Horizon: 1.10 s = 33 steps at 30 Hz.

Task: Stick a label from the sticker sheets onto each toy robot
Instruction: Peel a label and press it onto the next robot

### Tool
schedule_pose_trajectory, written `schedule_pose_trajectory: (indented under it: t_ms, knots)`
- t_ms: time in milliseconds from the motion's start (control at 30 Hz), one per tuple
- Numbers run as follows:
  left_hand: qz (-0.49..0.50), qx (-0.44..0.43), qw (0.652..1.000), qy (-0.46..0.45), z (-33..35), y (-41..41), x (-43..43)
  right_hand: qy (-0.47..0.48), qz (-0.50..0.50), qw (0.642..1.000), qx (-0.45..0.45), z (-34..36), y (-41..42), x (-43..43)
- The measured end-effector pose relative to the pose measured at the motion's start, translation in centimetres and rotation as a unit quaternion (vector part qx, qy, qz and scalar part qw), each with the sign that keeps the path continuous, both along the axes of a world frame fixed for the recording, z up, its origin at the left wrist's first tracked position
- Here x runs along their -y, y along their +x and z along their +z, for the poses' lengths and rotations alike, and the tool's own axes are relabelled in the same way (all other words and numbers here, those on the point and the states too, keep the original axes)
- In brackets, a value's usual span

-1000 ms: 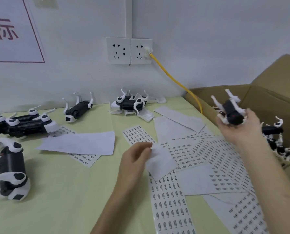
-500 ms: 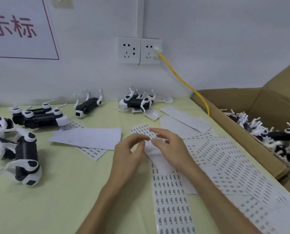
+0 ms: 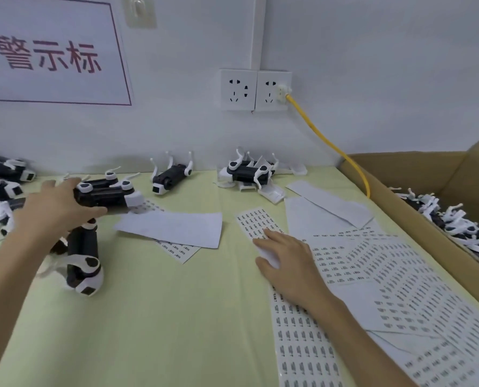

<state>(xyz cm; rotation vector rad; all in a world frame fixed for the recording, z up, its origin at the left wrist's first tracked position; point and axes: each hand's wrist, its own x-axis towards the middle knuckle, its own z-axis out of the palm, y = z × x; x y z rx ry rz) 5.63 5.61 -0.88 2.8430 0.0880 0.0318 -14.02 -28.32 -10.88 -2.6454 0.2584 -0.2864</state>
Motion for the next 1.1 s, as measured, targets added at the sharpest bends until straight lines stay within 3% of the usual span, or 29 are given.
schedule_pose_trajectory:
  t_ms: [133, 267, 400, 467, 600, 700, 867, 1000, 1100]
  knots:
    - [-0.001, -0.010, 1.000, -0.012, -0.4, 1.2, 0.1, 0.012, -0.004, 1.000, 0.003, 0.0, 0.0, -0.1]
    - [0.003, 0.072, 0.995, -0.067, -1.6, 0.3, 0.2, 0.024, -0.009, 1.000, 0.003, 0.0, 0.0, 0.1]
    - [-0.079, -0.028, 0.996, -0.037, -1.2, -0.5, -0.6, 0.025, -0.008, 1.000, 0.004, -0.1, 0.1, 0.2]
    - [-0.108, -0.037, 0.993, -0.027, -0.6, -0.8, -0.8, 0.025, -0.009, 1.000, 0.006, -0.1, 0.1, 0.1]
    - [-0.101, 0.019, 0.993, 0.048, -0.3, -2.3, -0.4, 0.037, -0.012, 0.999, 0.007, -0.1, 0.1, 0.2]
    - [-0.150, 0.131, 0.979, 0.047, -0.3, -3.4, 0.7, 0.039, -0.011, 0.999, 0.008, -0.2, 0.2, 0.2]
    - [-0.217, 0.166, 0.949, -0.157, 1.2, -5.3, 3.7, 0.046, -0.011, 0.999, 0.010, -0.2, 0.1, 0.2]
    - [-0.244, 0.131, 0.874, -0.399, 1.0, -6.9, 7.5, 0.048, -0.008, 0.999, 0.014, -0.1, 0.0, 0.2]
    - [-0.244, 0.081, 0.831, -0.493, -0.2, -8.6, 10.8, 0.057, -0.007, 0.998, 0.020, 0.1, -0.1, 0.1]
